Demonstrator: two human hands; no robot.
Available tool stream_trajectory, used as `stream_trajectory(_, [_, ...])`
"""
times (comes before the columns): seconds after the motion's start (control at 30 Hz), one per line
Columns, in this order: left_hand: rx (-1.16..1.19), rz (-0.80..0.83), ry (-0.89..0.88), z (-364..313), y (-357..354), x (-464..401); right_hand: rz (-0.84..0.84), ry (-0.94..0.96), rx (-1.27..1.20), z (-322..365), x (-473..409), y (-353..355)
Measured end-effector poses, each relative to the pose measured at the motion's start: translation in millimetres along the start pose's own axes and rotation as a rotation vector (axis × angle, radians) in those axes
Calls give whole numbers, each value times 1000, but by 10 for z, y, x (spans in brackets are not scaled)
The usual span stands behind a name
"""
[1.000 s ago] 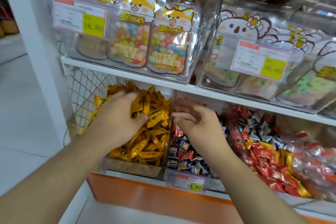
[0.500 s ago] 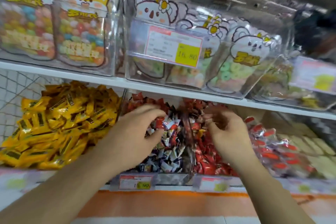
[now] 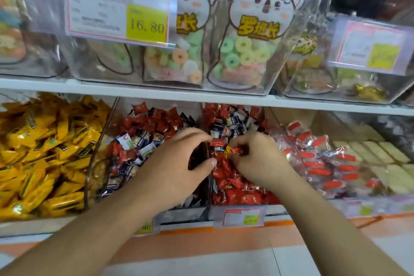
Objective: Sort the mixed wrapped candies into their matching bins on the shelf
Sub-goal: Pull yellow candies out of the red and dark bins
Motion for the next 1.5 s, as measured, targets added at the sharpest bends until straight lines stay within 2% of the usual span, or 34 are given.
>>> stream_trajectory(0.4, [51, -26, 30, -58, 45, 67, -291, -72, -519, -100, 146, 370])
stream_trajectory(0.47, [88, -73, 27, -110, 94, 88, -276, -58, -657, -14, 197, 421])
stream_trajectory(0.6, [184, -135, -17, -258, 142, 98, -89, 52, -793, 261, 329, 402])
stream_trajectory(0.67, [221, -155, -13, -293, 132, 102, -64, 84, -772, 290, 357, 417])
stream_trajectory(0.73, [231, -173, 4, -288, 124, 110, -133, 46, -710, 165, 335, 459])
stream_trajectory(0.83, [228, -166, 24, -247, 107, 117, -280, -68, -400, -134, 270, 490])
stream_trajectory(0.93, [211, -129, 51, -194, 65, 114, -202, -80, -128, -275, 201, 338])
stream_trajectory(1.07, [207, -126, 65, -157, 30, 90, -143, -30, 63, -312, 94, 177])
stream_trajectory(1.37, [191, -122, 78, -163, -6, 49, -143, -168, -149, -410, 75, 201])
stream_trajectory(1.5, [222, -129, 93, -168, 1, 49, -234, -145, -167, -362, 101, 304])
Point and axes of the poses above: each hand's wrist, its own x-axis away from the middle knuckle, its own y-axis out of the back of the hand, z = x × y, the point moved 5 cm from there along -x, towards the middle knuckle, and after that the axes turned 1 degree about z, right-handed, at the moved point
